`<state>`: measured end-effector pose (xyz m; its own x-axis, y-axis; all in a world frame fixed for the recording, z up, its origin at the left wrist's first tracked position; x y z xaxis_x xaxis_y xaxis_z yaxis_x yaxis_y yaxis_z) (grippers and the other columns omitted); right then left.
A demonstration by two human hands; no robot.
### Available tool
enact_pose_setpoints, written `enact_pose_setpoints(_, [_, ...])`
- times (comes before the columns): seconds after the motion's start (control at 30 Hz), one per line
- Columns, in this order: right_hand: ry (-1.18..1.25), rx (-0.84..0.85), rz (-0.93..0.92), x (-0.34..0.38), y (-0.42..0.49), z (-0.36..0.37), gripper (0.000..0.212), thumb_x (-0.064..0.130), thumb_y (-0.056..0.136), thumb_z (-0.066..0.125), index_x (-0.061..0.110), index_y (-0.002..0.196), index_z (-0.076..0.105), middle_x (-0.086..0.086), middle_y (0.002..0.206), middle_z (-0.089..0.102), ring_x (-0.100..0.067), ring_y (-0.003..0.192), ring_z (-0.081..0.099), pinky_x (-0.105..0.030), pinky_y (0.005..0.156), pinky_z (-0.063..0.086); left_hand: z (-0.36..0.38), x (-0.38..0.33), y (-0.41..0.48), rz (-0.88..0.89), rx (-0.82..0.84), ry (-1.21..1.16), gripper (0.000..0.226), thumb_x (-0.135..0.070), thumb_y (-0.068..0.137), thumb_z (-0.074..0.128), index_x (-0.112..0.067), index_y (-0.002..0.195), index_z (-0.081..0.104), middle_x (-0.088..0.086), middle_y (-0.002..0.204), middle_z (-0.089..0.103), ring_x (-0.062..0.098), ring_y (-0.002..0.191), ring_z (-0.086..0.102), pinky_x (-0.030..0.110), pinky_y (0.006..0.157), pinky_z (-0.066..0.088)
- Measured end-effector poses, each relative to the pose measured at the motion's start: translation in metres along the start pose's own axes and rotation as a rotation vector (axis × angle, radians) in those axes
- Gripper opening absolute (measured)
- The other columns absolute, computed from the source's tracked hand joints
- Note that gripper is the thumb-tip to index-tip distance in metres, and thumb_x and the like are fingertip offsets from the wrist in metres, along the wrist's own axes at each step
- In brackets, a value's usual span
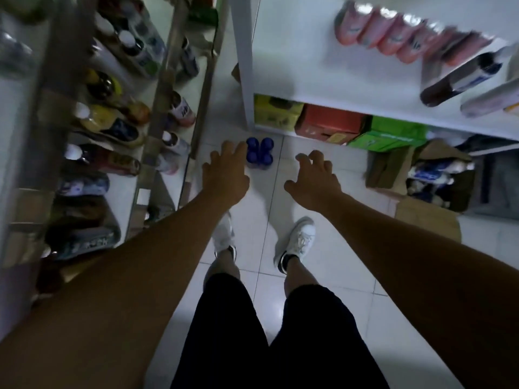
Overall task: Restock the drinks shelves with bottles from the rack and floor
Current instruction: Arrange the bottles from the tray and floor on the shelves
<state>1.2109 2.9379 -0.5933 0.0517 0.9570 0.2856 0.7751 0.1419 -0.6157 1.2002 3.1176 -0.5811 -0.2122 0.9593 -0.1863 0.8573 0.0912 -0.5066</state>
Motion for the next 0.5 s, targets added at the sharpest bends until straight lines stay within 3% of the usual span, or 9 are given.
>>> enact_pose_setpoints(0.13, [0.024, 0.061, 0.099, -0.022, 0.038, 0.047, 0.075, 0.034, 0.09, 0.062, 0.015, 0.152, 0.026, -0.012, 0.155, 0.021, -0.039, 0.137, 0.029, -0.05, 0.105, 0.037, 0.063, 0.015, 0.033, 0.025, 0.092, -0.002, 0.073, -0.022, 0.089, 0.063, -0.02, 0.151, 0.024, 0.011, 0.153, 0.027, 0.039, 0.126, 0.042, 0.047, 0.096, 0.045])
enact_pose_setpoints(0.5, [0.131, 0.012, 0.122, -0.045, 0.207, 0.17, 0.076, 0.033, 0.088, 0.067, 0.014, 0.151, 0.03, -0.014, 0.15, 0.032, -0.038, 0.134, 0.036, -0.049, 0.099, 0.041, 0.199, 0.075, 0.183, 0.029, 0.082, -0.083, 0.072, -0.022, 0.091, 0.065, -0.016, 0.15, 0.026, 0.014, 0.146, 0.038, 0.036, 0.122, 0.047, 0.039, 0.087, 0.045])
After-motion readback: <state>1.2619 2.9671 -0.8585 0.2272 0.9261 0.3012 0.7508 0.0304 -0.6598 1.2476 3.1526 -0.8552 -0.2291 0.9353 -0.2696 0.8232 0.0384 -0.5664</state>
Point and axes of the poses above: each hand's wrist, its own y-axis towards the middle knuckle, its own z-axis out of the palm, x = y × z, the point moved 9 cm from there along y, towards the middle knuckle
